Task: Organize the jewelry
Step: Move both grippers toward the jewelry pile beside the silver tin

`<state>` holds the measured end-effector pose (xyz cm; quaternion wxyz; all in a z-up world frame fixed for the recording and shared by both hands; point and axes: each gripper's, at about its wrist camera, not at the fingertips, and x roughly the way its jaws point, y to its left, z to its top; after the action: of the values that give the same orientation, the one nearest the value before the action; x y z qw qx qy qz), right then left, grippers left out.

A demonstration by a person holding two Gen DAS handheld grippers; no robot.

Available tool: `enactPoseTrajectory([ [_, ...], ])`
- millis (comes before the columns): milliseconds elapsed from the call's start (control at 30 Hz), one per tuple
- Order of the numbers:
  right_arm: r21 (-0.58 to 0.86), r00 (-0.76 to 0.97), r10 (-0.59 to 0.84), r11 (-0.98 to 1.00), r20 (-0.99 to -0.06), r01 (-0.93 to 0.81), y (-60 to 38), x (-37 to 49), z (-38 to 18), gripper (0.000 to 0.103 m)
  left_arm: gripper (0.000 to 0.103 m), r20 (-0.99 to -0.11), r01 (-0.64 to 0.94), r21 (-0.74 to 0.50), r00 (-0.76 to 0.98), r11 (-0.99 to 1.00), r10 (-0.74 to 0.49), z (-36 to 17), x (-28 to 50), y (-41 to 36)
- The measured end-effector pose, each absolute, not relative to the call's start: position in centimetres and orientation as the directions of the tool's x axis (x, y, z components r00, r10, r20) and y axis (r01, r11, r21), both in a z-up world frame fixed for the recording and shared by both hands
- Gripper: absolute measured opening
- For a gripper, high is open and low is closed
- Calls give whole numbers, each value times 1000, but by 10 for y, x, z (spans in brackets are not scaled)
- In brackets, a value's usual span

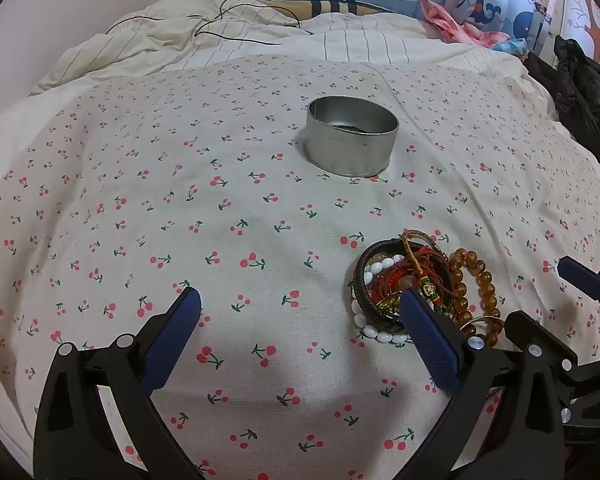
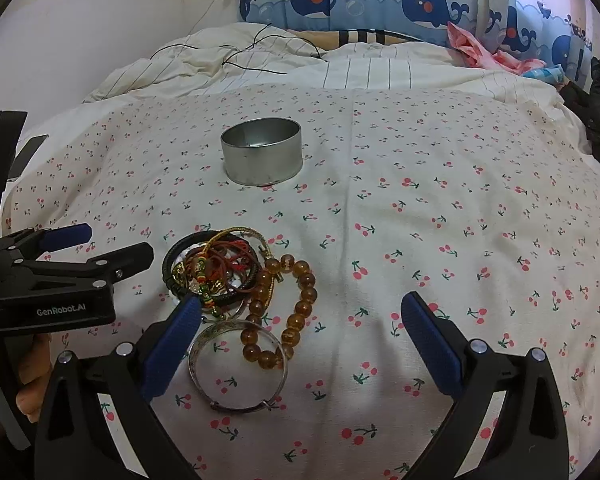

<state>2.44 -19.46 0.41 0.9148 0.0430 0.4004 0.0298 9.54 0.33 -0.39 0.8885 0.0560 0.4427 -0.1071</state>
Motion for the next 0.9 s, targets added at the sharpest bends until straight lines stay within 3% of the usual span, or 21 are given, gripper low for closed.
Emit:
enactPoseTrajectory([
  [600,89,677,82,996,-732,-25,-196,23,5,96,96,-804,241,1,578,971,-143,-3,101,13],
  [900,93,614,83,996,-785,-17,-219,22,0,96,96,-818,279,-306,413,910,-401,4,135,58],
])
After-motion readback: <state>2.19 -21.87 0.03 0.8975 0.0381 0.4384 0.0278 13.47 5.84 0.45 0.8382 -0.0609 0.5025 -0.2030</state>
